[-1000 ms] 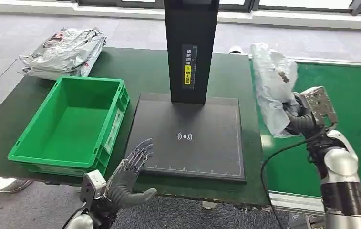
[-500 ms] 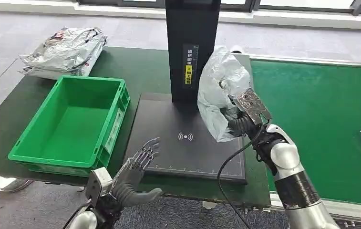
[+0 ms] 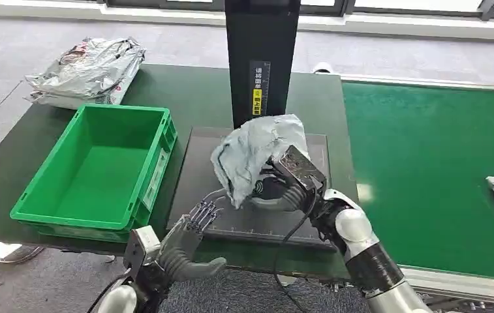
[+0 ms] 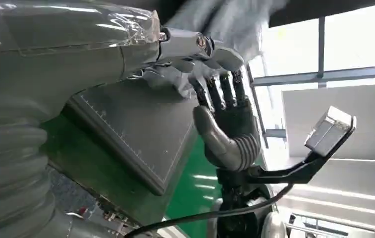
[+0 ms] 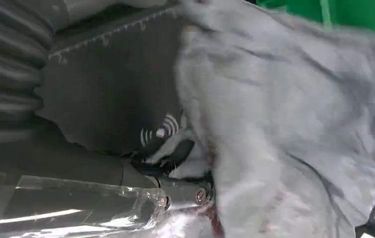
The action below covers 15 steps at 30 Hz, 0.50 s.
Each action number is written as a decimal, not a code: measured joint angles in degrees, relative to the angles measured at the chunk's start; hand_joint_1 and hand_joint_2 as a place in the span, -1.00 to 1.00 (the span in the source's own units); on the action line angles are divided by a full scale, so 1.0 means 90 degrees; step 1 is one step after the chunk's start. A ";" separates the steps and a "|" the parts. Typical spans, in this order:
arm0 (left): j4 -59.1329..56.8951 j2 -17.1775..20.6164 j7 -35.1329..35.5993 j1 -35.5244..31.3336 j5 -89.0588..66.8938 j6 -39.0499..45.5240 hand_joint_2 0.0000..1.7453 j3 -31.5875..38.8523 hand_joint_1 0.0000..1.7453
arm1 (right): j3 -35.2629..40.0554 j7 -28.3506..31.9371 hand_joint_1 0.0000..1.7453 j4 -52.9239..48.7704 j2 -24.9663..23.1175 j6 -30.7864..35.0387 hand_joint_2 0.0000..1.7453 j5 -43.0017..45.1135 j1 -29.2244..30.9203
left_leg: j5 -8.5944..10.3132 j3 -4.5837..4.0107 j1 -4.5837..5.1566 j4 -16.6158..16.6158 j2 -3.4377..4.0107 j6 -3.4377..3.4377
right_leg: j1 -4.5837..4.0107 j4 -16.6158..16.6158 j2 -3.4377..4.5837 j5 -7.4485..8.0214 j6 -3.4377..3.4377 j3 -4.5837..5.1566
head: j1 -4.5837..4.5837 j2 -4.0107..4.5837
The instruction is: Moved the parcel from conveyor to table for the left to box.
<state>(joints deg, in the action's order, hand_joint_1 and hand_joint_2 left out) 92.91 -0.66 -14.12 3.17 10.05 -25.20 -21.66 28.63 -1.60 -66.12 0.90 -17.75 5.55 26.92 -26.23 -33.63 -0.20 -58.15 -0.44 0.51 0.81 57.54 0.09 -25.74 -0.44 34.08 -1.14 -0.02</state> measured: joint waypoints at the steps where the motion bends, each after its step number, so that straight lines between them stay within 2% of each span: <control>1: -0.0012 -0.0002 0.0000 -0.0017 0.0005 0.0000 1.00 0.0000 -1.00 | 0.0027 -0.0007 -1.00 0.0012 0.0000 -0.0012 1.00 0.0022 0.0000 | 0.0000 0.0000 0.0000 0.0000 0.0000 0.0000 | 0.0000 0.0000 0.0000 0.0000 0.0000 0.0000 | -0.0002 0.0000; 15: -0.0151 -0.0002 0.0010 -0.0078 0.0068 -0.0012 1.00 -0.0039 -1.00 | 0.0371 0.0168 -1.00 0.0051 0.0027 -0.0413 1.00 0.0641 0.0008 | 0.0000 0.0000 0.0001 0.0000 0.0002 0.0000 | 0.0000 0.0000 0.0001 0.0001 0.0000 0.0004 | 0.0000 0.0000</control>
<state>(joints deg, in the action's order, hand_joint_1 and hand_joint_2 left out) 91.56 -0.68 -14.03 2.47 10.67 -25.31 -22.01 31.98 -0.09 -65.66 1.14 -21.46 11.32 26.99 -26.23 -33.64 -0.20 -58.15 -0.43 0.51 0.81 57.54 0.10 -25.73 -0.44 34.11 -1.14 -0.02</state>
